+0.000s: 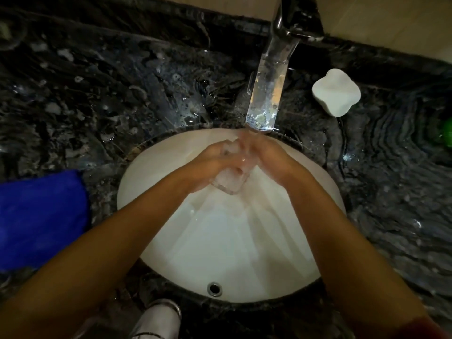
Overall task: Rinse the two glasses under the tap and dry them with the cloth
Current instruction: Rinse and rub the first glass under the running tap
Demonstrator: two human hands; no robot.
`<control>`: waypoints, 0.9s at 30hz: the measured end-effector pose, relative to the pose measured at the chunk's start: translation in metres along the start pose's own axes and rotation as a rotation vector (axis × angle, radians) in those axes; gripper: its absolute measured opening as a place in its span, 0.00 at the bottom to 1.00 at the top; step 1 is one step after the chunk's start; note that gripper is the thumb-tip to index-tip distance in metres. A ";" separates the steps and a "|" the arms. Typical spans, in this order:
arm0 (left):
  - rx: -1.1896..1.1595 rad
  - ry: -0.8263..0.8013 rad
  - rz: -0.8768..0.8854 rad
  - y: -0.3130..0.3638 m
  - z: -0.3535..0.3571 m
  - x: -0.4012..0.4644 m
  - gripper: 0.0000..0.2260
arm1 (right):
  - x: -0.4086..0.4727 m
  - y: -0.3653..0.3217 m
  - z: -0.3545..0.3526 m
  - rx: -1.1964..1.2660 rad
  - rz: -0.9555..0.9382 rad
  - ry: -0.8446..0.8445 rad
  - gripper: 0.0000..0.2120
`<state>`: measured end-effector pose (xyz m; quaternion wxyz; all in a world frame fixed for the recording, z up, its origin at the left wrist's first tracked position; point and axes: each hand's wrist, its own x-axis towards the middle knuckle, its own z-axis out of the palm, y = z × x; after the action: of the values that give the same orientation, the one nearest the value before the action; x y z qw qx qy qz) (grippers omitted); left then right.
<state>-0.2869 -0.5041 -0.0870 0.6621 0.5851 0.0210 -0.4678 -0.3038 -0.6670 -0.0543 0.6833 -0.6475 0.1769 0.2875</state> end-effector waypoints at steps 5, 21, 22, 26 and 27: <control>-0.148 -0.125 -0.145 0.002 0.003 -0.003 0.13 | -0.004 -0.007 -0.001 -0.279 0.146 -0.093 0.18; -0.257 -0.224 -0.187 0.000 0.001 -0.005 0.28 | -0.005 -0.013 -0.007 -0.055 0.085 -0.198 0.17; -0.368 -0.278 -0.180 -0.002 0.002 -0.005 0.29 | -0.007 -0.015 -0.008 0.007 0.052 -0.207 0.16; -0.577 -0.316 -0.209 -0.005 0.007 -0.001 0.26 | -0.014 -0.003 0.003 -0.017 0.012 -0.032 0.22; -0.544 -0.323 -0.260 -0.004 0.008 -0.002 0.23 | -0.017 0.002 0.003 -0.081 0.033 -0.018 0.27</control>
<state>-0.2951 -0.5093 -0.0867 0.7233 0.2978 0.1142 -0.6124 -0.3185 -0.6667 -0.0450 0.6530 -0.6692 0.1697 0.3114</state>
